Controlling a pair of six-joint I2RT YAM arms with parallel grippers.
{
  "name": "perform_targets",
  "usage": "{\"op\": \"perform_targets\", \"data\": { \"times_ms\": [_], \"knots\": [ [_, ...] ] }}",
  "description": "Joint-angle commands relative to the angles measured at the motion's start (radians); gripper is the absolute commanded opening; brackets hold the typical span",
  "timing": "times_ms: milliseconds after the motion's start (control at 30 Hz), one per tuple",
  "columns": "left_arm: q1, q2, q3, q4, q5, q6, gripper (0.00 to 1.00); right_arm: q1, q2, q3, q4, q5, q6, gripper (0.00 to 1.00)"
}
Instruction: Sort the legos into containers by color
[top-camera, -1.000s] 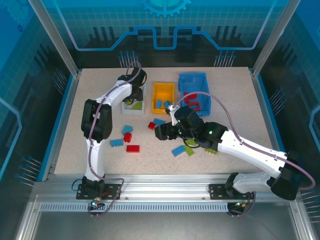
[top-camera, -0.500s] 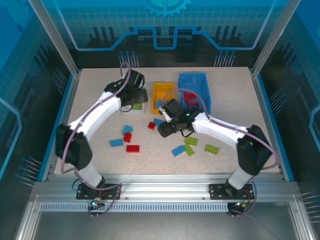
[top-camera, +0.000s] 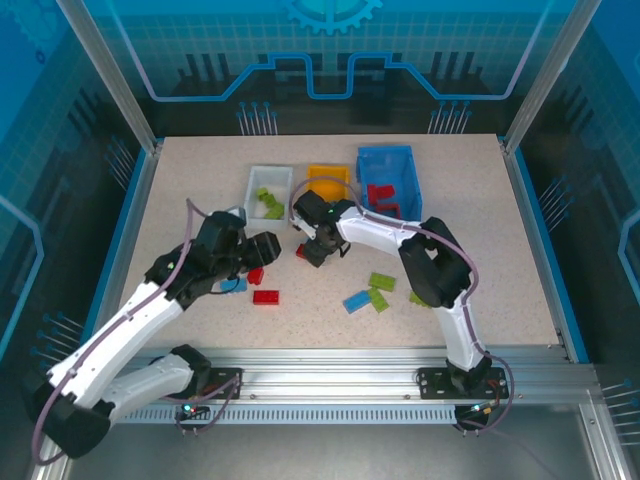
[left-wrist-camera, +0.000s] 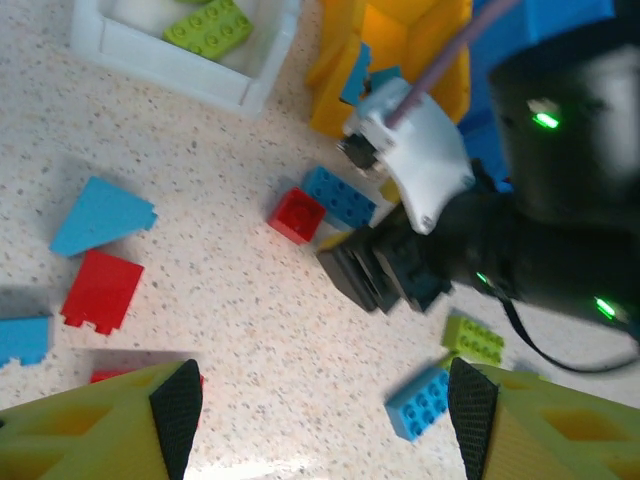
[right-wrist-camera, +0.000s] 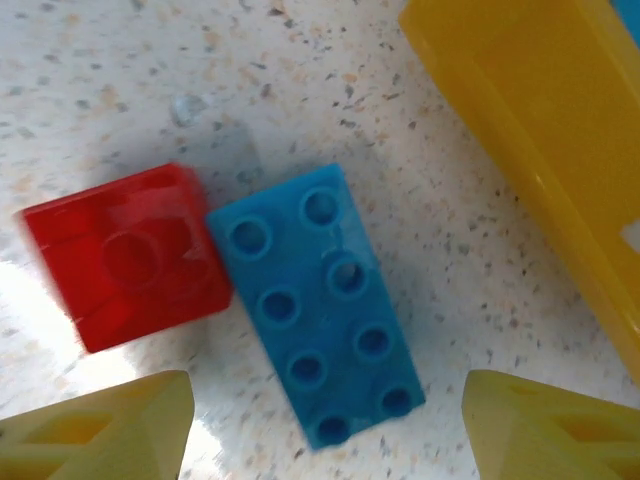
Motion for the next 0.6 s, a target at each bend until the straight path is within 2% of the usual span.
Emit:
{"op": "perform_targets", "data": {
  "times_ms": [0, 133, 367, 467, 567],
  "knots": [
    [-0.026, -0.089, -0.045, -0.002, 0.033, -0.057, 0.7, -0.012, 0.048, 0.068, -0.05, 0.042, -0.053, 0.73],
    [-0.038, -0.15, -0.066, -0.022, 0.038, -0.071, 0.7, -0.023, 0.077, 0.093, -0.052, 0.009, -0.068, 0.68],
    [-0.044, -0.154, -0.065, -0.015, 0.035, -0.066, 0.7, -0.024, 0.081, 0.095, -0.053, -0.064, -0.078, 0.39],
    [-0.043, -0.145, -0.064, -0.003, 0.03, -0.066, 0.7, -0.015, 0.013, 0.047, -0.037, -0.054, -0.063, 0.28],
    [-0.044, -0.123, -0.059, 0.032, 0.039, -0.064, 0.7, -0.015, -0.121, -0.032, -0.007, -0.027, -0.009, 0.27]
  ]
}}
